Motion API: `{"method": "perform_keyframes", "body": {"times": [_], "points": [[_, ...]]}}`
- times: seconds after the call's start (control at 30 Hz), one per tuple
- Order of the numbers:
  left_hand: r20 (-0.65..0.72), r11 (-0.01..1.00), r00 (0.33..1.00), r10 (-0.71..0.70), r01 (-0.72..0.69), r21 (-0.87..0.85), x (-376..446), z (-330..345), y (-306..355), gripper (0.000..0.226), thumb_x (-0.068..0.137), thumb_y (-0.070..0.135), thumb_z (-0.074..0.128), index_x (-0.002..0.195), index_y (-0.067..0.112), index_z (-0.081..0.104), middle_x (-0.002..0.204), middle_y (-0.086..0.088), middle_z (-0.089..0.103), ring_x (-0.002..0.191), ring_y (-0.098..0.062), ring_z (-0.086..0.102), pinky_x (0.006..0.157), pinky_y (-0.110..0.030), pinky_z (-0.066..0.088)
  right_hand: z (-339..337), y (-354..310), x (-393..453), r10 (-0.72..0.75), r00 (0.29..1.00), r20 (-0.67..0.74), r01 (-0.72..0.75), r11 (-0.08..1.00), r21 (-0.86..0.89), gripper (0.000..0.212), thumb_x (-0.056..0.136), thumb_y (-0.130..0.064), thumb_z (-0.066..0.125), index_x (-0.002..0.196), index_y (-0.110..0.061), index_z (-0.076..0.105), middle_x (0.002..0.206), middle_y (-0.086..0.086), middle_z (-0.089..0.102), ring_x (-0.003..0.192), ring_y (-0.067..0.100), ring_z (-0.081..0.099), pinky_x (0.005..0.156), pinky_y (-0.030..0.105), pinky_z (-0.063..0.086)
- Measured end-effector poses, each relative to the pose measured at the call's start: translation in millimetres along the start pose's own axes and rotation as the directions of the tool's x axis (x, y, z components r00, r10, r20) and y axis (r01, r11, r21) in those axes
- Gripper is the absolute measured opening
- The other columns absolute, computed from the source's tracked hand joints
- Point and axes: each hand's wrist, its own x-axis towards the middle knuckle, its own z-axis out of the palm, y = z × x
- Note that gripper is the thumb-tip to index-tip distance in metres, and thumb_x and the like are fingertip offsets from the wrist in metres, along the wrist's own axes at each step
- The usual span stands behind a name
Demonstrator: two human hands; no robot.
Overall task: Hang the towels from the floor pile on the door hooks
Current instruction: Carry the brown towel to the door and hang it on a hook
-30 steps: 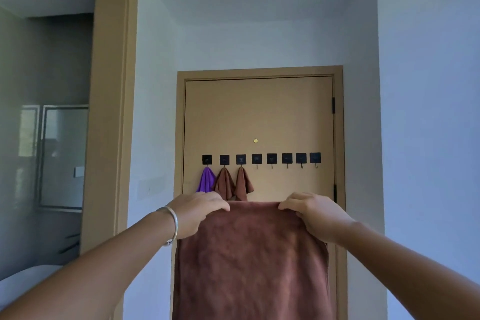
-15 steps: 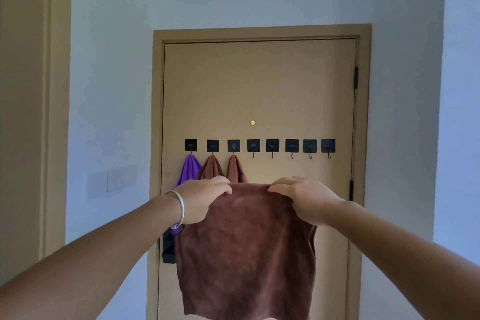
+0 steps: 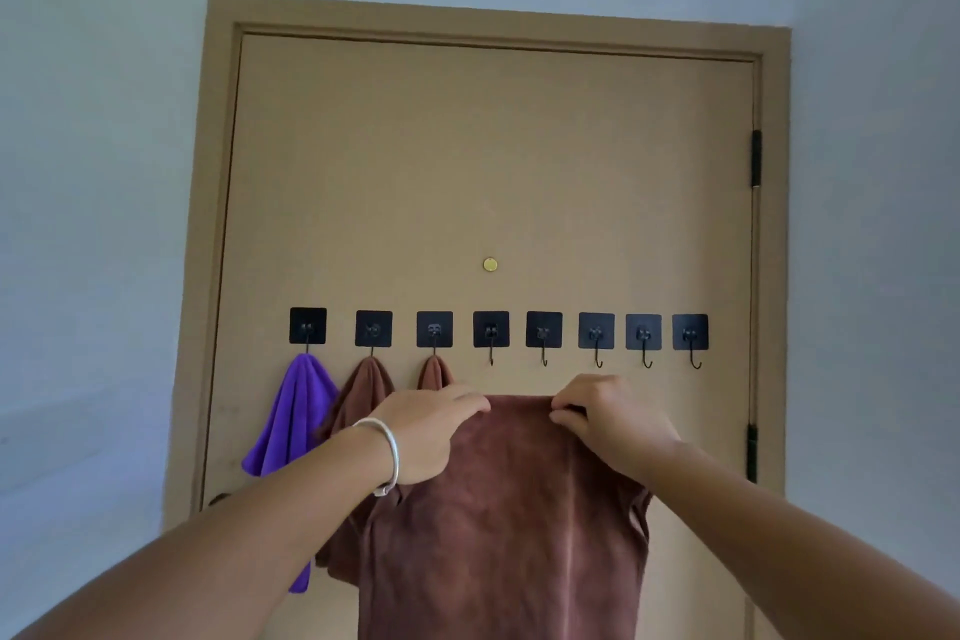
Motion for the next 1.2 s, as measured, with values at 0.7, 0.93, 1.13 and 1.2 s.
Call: {"method": "perform_keyframes", "body": {"times": [0.7,0.93,1.13,1.2], "points": [[-0.015,0.949,0.953,-0.302,0.302,0.096,174.6,78.3,-91.3,0.063,0.084,0.009,0.041,0.143,0.027,0.033,0.145,0.013,0.031,0.096,-0.028,0.061,0.084,-0.040,0.051,129.0,82.7,177.3,-0.078,0.997,-0.008,0.073,0.960,-0.270,0.034,0.092,-0.007,0.048,0.120,-0.021,0.059,0.111,0.002,0.057,0.104,0.024,0.052,0.072,0.034,0.046],[-0.016,0.935,0.955,-0.297,0.294,0.199,180.3,104.7,-82.2,0.043,0.084,0.013,0.049,0.126,0.024,0.049,0.123,0.002,0.043,0.085,-0.023,0.056,0.076,-0.034,0.044,152.1,86.1,174.2,-0.194,0.979,-0.063,0.148,0.890,-0.431,0.008,0.075,-0.014,0.072,0.082,-0.018,0.072,0.082,0.001,0.065,0.080,0.024,0.057,0.070,0.032,0.045],[-0.071,0.908,0.967,-0.244,0.254,0.334,178.0,125.5,-60.6,0.029,0.084,0.015,0.048,0.108,0.019,0.064,0.116,-0.004,0.043,0.101,-0.027,0.046,0.093,-0.040,0.033,164.1,71.5,163.4,-0.211,0.975,-0.076,0.162,0.899,-0.406,0.017,0.058,-0.016,0.086,0.069,-0.016,0.073,0.074,0.001,0.065,0.066,0.022,0.063,0.052,0.029,0.046],[-0.089,0.882,0.972,-0.220,0.237,0.407,181.0,128.7,-55.1,0.032,0.088,0.018,0.044,0.111,0.017,0.065,0.117,-0.006,0.047,0.111,-0.030,0.042,0.092,-0.041,0.032,167.9,67.4,163.6,-0.160,0.987,0.005,0.154,0.938,-0.310,0.016,0.085,-0.012,0.062,0.101,-0.011,0.067,0.091,0.005,0.066,0.077,0.026,0.066,0.055,0.032,0.041]]}}
